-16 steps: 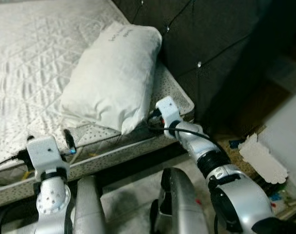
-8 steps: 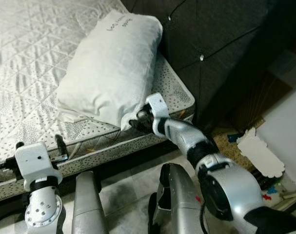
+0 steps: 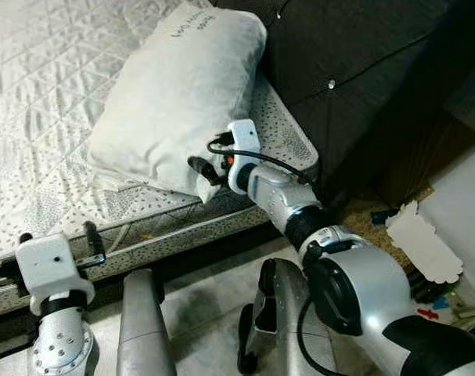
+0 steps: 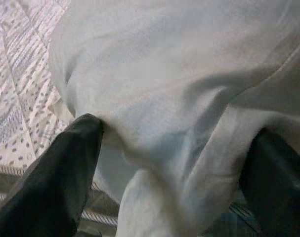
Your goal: Clean up the room
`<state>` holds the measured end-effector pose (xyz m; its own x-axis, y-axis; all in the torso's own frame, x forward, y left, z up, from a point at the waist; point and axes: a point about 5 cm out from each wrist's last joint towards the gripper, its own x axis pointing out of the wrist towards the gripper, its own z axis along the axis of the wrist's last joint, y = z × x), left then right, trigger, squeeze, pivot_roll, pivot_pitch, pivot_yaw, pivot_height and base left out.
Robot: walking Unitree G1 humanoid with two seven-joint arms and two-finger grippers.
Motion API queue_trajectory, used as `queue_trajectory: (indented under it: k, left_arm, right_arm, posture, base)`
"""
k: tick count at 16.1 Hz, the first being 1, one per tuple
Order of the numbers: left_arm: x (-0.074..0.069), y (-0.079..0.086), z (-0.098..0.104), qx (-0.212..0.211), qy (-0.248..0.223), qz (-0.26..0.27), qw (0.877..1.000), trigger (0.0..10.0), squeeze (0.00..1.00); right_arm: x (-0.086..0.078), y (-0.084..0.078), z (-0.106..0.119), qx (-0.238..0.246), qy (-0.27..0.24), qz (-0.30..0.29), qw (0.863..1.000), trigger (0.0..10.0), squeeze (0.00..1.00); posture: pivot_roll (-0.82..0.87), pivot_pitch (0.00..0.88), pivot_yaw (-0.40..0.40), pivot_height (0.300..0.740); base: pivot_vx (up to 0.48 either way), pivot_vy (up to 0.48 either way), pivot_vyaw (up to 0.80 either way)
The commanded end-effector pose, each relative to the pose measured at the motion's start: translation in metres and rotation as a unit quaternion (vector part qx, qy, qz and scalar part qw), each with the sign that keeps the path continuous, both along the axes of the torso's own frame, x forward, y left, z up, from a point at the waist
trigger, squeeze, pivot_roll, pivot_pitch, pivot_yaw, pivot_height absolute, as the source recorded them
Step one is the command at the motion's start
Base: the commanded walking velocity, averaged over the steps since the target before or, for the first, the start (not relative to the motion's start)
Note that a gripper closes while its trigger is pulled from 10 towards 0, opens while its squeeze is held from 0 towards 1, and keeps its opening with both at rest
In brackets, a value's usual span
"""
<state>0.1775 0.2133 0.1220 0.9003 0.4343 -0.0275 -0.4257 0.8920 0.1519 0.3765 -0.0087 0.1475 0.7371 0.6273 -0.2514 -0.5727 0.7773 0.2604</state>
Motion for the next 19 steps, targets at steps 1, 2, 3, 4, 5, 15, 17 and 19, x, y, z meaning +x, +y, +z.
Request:
queue_trajectory:
  k: [1, 2, 3, 4, 5, 15, 17, 19]
  left_arm:
    - [-0.004, 0.002, 0.003, 0.005, 0.002, 0.005, 1.0, 10.0, 0.0]
    - [-0.005, 0.003, 0.004, 0.005, 0.002, 0.007, 1.0, 10.0, 0.0]
    - [-0.006, 0.003, 0.004, 0.006, 0.003, 0.007, 1.0, 10.0, 0.0]
    - [-0.007, 0.002, 0.005, 0.006, 0.003, 0.007, 1.0, 10.0, 0.0]
    - [-0.007, 0.002, 0.006, 0.006, 0.001, 0.007, 1.0, 10.0, 0.0]
    - [-0.001, -0.007, 0.002, -0.006, -0.002, 0.0, 1.0, 10.0, 0.0]
    - [0.005, -0.008, 0.002, -0.006, -0.007, -0.003, 1.0, 10.0, 0.0]
    - [0.012, -0.007, 0.004, -0.005, -0.017, -0.003, 1.0, 10.0, 0.0]
  right_arm:
    - [0.002, 0.009, 0.011, 0.014, -0.015, -0.004, 1.0, 0.0, 0.0]
    - [0.001, 0.014, 0.013, 0.017, -0.016, -0.012, 1.0, 0.0, 0.0]
    - [0.0, 0.018, 0.014, 0.018, -0.017, -0.012, 1.0, 0.0, 0.0]
    - [-0.001, 0.022, 0.015, 0.016, -0.022, -0.008, 1.0, 0.0, 0.0]
    - [-0.003, 0.027, 0.016, 0.011, -0.035, 0.004, 0.999, 0.0, 0.0]
    - [-0.005, 0.019, 0.006, -0.025, -0.089, -0.013, 0.996, 0.0, 0.0]
    - [-0.004, 0.018, 0.007, -0.053, -0.113, 0.001, 0.992, 0.0, 0.0]
    - [0.001, 0.012, 0.02, -0.109, -0.191, 0.027, 0.975, 0.0, 0.0]
  posture:
    - [0.22, 0.209, -0.085, 0.557]
    - [0.22, 0.211, -0.085, 0.557]
    - [0.23, 0.207, -0.085, 0.557]
    - [0.23, 0.207, -0.085, 0.557]
    - [0.24, 0.192, -0.078, 0.557]
    - [0.22, 0.156, -0.073, 0.557]
    - [0.21, 0.136, -0.079, 0.557]
    - [0.2, 0.121, -0.086, 0.557]
  base:
    - [0.0, 0.0, 0.0]
    - [0.0, 0.0, 0.0]
    - [0.0, 0.0, 0.0]
    - [0.0, 0.0, 0.0]
    - [0.0, 0.0, 0.0]
    - [0.0, 0.0, 0.0]
    - [0.0, 0.0, 0.0]
    - [0.0, 0.0, 0.0]
